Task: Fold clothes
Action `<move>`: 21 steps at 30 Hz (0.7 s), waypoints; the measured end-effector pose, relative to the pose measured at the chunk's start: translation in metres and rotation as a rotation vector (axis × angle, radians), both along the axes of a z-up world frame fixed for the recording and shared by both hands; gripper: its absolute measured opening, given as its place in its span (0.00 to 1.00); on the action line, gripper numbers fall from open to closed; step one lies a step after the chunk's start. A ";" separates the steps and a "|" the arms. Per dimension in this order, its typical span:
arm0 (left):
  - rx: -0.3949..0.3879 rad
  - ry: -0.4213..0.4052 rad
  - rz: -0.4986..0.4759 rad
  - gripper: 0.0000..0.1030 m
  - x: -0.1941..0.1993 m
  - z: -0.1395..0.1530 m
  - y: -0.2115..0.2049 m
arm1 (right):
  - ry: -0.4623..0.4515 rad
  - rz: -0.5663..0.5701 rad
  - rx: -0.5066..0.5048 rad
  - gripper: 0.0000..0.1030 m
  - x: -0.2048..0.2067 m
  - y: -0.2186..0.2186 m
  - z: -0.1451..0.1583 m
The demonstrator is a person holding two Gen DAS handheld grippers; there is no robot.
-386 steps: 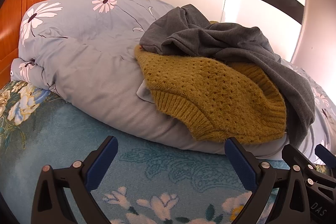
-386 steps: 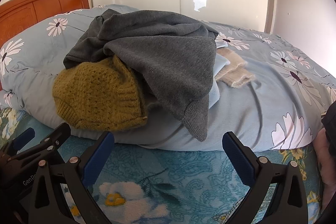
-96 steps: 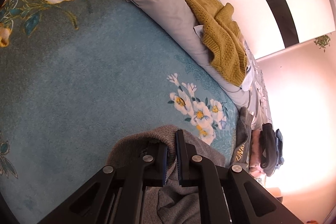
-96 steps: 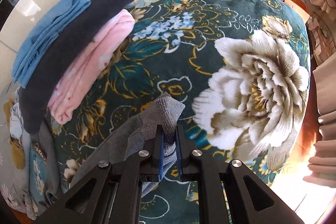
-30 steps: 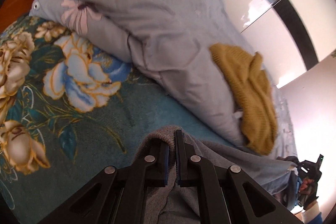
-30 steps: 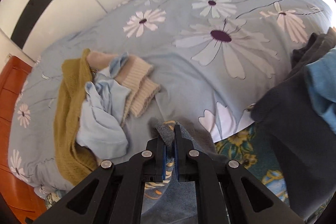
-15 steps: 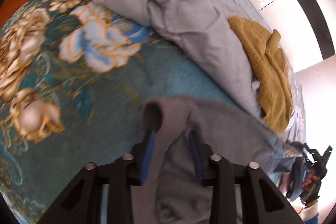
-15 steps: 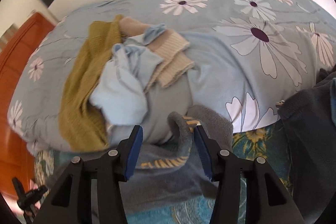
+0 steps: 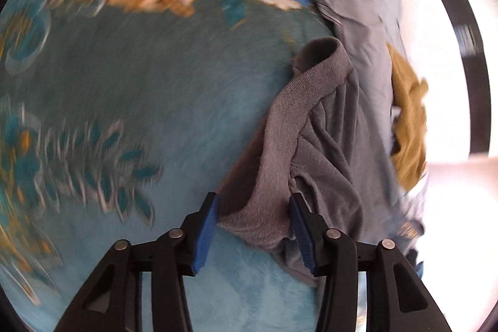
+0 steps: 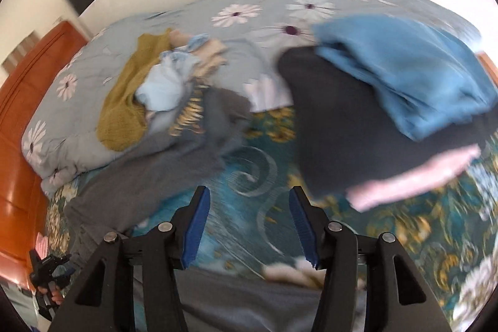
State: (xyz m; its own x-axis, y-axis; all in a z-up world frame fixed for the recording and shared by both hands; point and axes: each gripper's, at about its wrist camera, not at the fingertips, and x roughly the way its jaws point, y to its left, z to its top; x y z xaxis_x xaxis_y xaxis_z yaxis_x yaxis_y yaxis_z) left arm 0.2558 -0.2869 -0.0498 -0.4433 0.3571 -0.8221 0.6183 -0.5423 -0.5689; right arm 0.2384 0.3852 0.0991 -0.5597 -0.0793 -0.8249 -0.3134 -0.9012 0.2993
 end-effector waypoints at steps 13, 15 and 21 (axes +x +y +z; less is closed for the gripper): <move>0.086 -0.064 0.128 0.54 0.011 -0.010 0.018 | -0.204 -0.390 -0.153 0.54 0.176 0.106 -0.087; 0.102 -0.087 0.140 0.54 0.013 -0.013 0.018 | -0.230 -0.405 -0.215 0.54 0.188 0.108 -0.105; 0.137 -0.077 0.171 0.56 0.029 -0.008 0.012 | -0.223 -0.418 -0.322 0.54 0.206 0.101 -0.126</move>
